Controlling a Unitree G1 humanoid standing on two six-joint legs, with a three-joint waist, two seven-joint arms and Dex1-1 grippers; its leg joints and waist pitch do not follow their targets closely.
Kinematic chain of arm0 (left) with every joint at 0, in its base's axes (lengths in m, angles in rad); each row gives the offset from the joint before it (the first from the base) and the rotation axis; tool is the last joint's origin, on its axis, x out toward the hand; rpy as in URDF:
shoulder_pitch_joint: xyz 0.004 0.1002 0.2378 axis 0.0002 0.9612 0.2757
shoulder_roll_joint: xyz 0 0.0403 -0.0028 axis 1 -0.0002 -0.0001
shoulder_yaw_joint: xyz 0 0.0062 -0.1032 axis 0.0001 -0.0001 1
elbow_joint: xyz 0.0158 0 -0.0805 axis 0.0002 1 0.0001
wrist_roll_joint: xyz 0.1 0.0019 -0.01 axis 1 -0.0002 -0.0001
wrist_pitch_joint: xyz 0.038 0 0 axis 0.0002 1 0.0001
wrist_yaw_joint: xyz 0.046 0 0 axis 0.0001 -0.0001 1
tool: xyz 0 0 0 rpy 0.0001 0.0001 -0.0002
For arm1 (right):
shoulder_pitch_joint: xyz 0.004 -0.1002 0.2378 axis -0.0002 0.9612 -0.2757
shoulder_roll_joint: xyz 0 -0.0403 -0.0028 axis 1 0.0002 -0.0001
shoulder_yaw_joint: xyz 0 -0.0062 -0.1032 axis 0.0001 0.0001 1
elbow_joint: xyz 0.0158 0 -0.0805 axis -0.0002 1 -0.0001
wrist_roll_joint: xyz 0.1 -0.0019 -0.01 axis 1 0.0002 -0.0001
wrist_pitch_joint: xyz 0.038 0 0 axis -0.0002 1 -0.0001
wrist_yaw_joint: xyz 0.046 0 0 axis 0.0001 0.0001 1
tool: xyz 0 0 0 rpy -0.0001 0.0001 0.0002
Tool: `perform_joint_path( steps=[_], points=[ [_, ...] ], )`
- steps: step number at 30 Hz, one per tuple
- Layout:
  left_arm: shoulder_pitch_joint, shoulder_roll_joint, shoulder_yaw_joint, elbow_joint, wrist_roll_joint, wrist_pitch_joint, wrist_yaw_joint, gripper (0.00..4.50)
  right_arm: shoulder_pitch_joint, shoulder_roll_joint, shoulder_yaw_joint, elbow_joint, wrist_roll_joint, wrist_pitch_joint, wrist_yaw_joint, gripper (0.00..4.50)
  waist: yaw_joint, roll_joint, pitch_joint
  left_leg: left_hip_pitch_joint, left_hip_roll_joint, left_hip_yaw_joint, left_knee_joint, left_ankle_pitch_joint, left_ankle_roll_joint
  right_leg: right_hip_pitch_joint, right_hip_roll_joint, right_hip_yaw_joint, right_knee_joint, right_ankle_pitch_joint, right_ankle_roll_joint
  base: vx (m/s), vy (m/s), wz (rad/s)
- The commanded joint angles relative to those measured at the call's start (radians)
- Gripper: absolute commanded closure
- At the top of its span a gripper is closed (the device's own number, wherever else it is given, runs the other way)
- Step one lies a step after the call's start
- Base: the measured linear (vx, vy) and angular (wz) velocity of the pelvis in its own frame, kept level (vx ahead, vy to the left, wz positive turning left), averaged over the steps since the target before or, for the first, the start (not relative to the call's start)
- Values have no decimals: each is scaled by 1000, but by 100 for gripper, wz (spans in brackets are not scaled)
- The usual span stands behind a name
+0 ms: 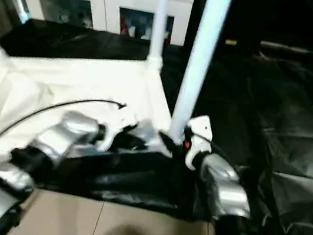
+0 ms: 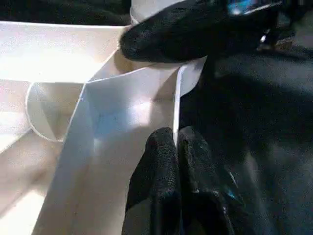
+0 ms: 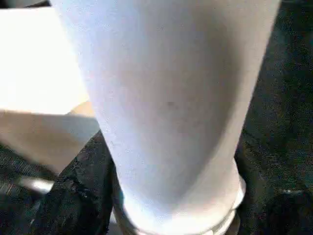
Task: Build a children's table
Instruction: Rotate leg to tighten
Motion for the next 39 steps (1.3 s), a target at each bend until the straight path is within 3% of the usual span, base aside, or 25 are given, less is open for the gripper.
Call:
perform_joint_path(
  steps=[1, 4, 5, 9, 11, 16, 18, 23, 26, 33, 39],
  points=[
    [-54, -35, 47, 40, 7, -7, 131, 450, -4, 68, 34, 88, -26, 27, -80, 173, 0, -13, -69, 5, 0, 5, -71, -228, 39, 49, -34, 22, -76, -367, -178, 0, 0, 0],
    [-63, -50, 35, 56, 14, -27, 123, 450, -23, 87, 45, 112, -35, -10, -72, 173, 0, -12, -68, 5, 0, 7, -71, -243, 46, 49, -34, 22, -77, -354, -184, 0, 0, 0],
    [-61, -48, 17, 55, 23, -39, 100, 450, -27, 87, 51, 101, -21, -21, -24, 117, 1, -13, -67, 2, 1, 6, -73, -242, 53, 51, -33, 22, -76, -341, -188, 0, 0, 0],
    [-48, -27, -9, 40, 34, -53, 49, 450, -25, 66, 62, 61, 4, -9, 72, 97, 0, -11, -68, -3, 2, 5, -73, -233, 69, 58, -33, 21, -70, -300, -200, 0, 0, 0],
    [-38, 1, -31, 37, 45, -84, -7, 450, -13, 21, 93, 21, 3, -7, 173, 68, 2, -11, -69, -2, 3, 5, -72, -224, 78, 58, -34, 21, -70, -289, -203, 0, 0, 0],
    [-2, 63, -61, -10, 37, -133, -163, 450, 30, -104, 151, -63, 16, -11, 387, 68, 9, -12, -72, -4, 7, 6, -67, -175, 108, 63, -35, 23, -59, -198, -237, 0, 0, 0],
    [30, 106, -76, -57, 12, -147, -289, 450, 42, -163, 150, -86, 23, -12, 482, 68, 9, -11, -73, -4, 10, 7, -66, -160, 120, 63, -35, 23, -52, -159, -261, 0, 0, 0],
    [67, 167, -107, -129, -11, -124, -425, 450, 55, -223, 151, -119, 36, -12, 593, 68, 17, -7, -71, 5, 18, 11, -67, -177, 118, 57, -33, 24, -47, -132, -293, 0, 0, 0],
    [83, 191, -112, -160, -22, -109, -471, 450, 62, -254, 161, -139, 53, 6, 645, 68, 21, -8, -67, 7, 18, 12, -70, -209, 97, 57, -33, 25, -49, -183, -284, 0, 0, 0],
    [102, 209, -111, -196, -23, -89, -495, 450, 70, -267, 177, -158, 72, 46, 699, 144, 24, -10, -69, 5, 16, 12, -70, -202, 82, 56, -35, 26, -51, -209, -262, 0, 0, 0],
    [98, 183, -80, -187, -19, -76, -410, 450, 77, -229, 165, -152, 53, 52, 611, 171, 22, -12, -67, 4, 14, 11, -71, -199, 74, 54, -35, 27, -54, -231, -250, 0, 0, 0]
  ],
)
